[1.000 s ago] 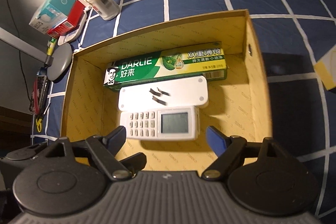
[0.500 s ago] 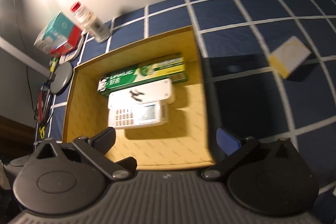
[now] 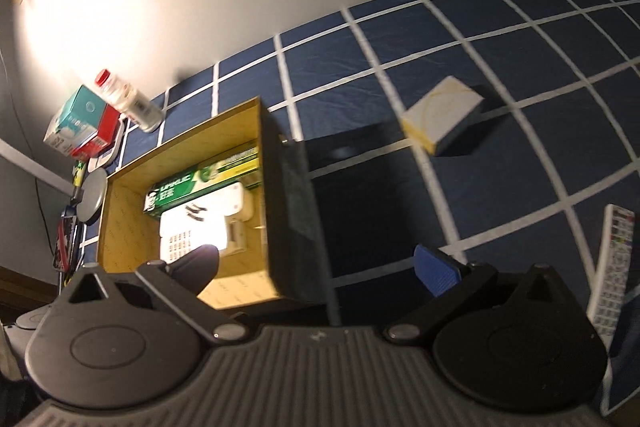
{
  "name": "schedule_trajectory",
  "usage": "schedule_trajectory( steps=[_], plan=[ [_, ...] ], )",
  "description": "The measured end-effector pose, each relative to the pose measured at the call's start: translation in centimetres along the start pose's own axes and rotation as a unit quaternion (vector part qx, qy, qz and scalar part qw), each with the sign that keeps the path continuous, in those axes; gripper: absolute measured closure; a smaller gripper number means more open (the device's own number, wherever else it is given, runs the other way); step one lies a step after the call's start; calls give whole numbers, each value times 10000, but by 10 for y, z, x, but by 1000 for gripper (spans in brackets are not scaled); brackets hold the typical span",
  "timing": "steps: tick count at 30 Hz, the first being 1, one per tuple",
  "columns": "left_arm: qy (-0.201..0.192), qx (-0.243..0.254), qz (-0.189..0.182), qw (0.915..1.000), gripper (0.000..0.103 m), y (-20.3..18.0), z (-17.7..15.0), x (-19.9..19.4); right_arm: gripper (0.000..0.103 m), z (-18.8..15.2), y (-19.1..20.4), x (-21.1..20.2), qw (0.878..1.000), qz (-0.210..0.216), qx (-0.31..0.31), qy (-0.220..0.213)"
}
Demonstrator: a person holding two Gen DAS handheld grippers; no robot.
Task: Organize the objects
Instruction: 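Withdraw both grippers from the box and move them toward the white TV remote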
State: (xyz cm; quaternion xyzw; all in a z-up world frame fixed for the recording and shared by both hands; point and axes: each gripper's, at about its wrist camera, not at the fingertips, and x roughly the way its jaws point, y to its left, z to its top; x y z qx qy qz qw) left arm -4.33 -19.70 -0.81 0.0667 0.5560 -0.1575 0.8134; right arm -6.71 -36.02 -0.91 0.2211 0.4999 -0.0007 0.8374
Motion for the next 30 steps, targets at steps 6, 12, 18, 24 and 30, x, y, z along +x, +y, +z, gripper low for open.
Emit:
schedule_trajectory(
  steps=[6,12,18,24,30],
  plan=[
    [-49,140,69,9999,0,-52,1,-1,0,3,-51,-21,9999,-65,98,-53],
    [-39,30,106,9999,0,-102,-1,5,0,11,-106,-36,9999,-79,89,7],
    [57,-209,189,9996,0,-149,-1,22,0,23,-158,-44,9995,-203,-180,150],
    [56,-359,187,9992,0,-188,-2,28,0,37,-199,-49,9985,-225,-417,281],
    [52,-374,273,9989,0,-209,0,31,0,47,-222,-57,9983,-161,-490,285]
  ],
)
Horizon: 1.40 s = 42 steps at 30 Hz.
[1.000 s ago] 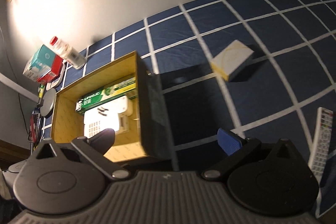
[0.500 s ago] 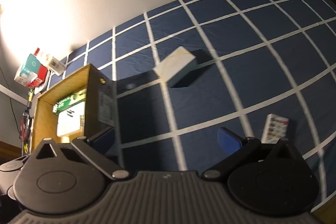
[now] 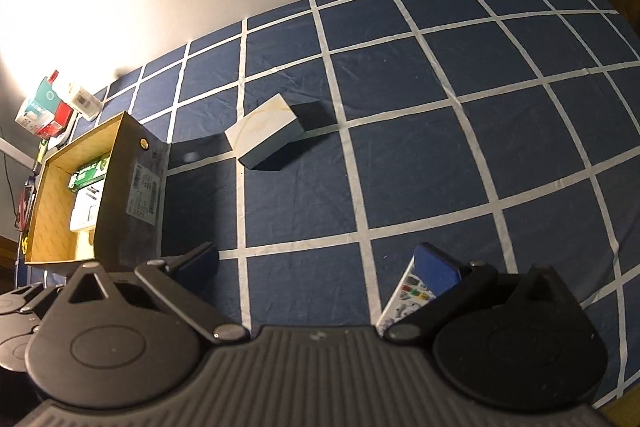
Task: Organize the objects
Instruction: 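Withdraw both grippers from the box and move them toward the white TV remote, then close both grippers on the white TV remote with coloured buttons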
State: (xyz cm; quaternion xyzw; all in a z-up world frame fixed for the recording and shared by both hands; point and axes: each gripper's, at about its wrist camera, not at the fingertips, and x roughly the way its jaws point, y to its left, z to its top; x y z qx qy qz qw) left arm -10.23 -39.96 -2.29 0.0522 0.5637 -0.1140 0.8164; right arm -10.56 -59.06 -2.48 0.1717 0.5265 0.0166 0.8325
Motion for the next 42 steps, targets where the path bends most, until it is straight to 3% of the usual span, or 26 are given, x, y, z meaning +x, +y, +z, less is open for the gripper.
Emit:
schedule_trajectory(
  steps=[13,21,28,42],
  plan=[
    [-53,-209,197,9996,0,-11,-13,-3,0,-3,-9,-14,9980,61,-613,150],
    [-71,-1045,422,9936,0,-25,-25,5,0,11,-23,4,9861,162,-1562,545],
    [157,-1891,587,9801,0,-49,-49,32,0,17,-50,35,9678,204,-2256,1100],
    [504,-3432,805,9344,0,-62,-108,60,0,5,-64,92,9266,469,-3161,1982]
  ],
)
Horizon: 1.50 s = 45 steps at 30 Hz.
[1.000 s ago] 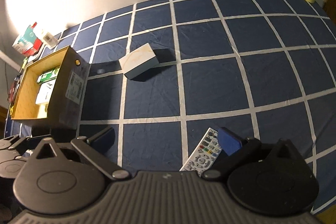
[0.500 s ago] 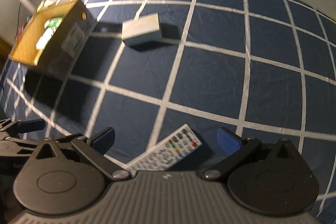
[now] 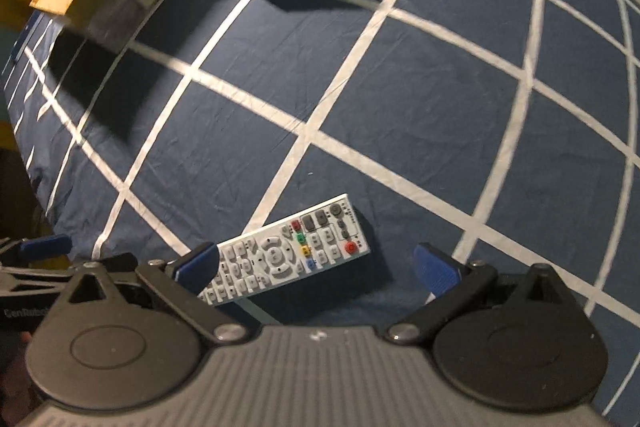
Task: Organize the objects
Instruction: 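Close both grippers on the white TV remote with coloured buttons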
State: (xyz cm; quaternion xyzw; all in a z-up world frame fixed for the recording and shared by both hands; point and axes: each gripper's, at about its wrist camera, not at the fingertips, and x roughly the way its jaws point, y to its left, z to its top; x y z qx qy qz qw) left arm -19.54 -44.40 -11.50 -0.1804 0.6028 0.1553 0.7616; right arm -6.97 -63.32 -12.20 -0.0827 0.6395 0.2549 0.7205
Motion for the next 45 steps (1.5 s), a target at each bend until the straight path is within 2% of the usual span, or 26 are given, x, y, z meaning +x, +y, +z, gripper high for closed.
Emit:
schedule_trajectory(
  steps=[12,17,21,29,39,45],
  plan=[
    [185,-1001,160,9947,0,-3,-29,30,0,13,5,47,9965,255,-669,440],
    [272,-1099,207,9934,0,-14,-39,41,0,11,-1,61,9951,431,-671,593],
    [432,-1314,86,9904,0,-21,-45,50,0,10,-1,64,9939,520,-791,567],
    [318,-1373,25,9900,0,-26,-49,49,1,13,4,66,9916,520,-960,694],
    [217,-1448,-338,9886,0,-30,-45,52,4,15,9,67,9911,378,-976,822],
    [301,-1378,-287,9896,0,-28,-40,57,5,11,14,69,9923,364,-757,913]
  ],
)
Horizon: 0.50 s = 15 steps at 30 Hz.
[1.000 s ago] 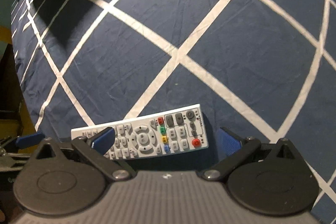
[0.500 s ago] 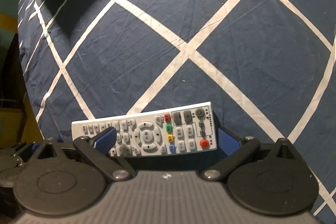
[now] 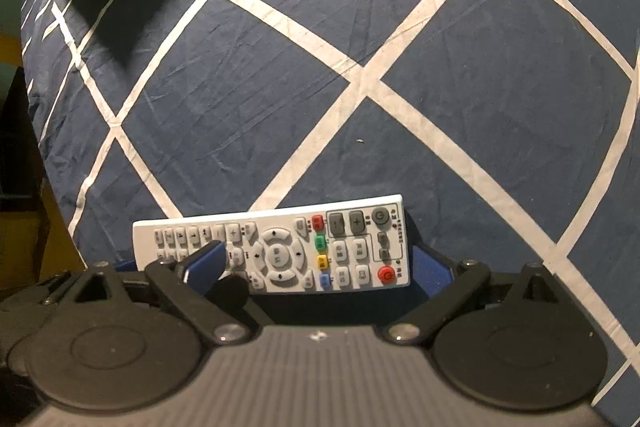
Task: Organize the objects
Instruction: 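Lift the TV remote with both grippers and carry it toward the box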
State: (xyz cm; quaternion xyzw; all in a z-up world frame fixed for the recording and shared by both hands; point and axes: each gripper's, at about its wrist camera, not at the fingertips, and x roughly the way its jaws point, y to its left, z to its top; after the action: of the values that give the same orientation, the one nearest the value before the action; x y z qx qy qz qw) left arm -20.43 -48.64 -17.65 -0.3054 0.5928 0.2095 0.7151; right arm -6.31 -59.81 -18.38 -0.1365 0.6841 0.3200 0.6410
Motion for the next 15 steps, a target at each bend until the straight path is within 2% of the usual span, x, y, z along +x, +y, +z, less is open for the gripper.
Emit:
schedule_trajectory(
  steps=[10,13,15],
  plan=[
    [64,78,-125,9999,0,7,10,3,6,6,5,0,9993,-175,-270,-175],
    [50,76,-192,9998,3,8,9,3,10,7,7,-1,9993,-187,-289,-137],
    [48,112,-255,9996,12,7,10,1,10,6,9,0,9992,-198,-301,-149]
  ],
)
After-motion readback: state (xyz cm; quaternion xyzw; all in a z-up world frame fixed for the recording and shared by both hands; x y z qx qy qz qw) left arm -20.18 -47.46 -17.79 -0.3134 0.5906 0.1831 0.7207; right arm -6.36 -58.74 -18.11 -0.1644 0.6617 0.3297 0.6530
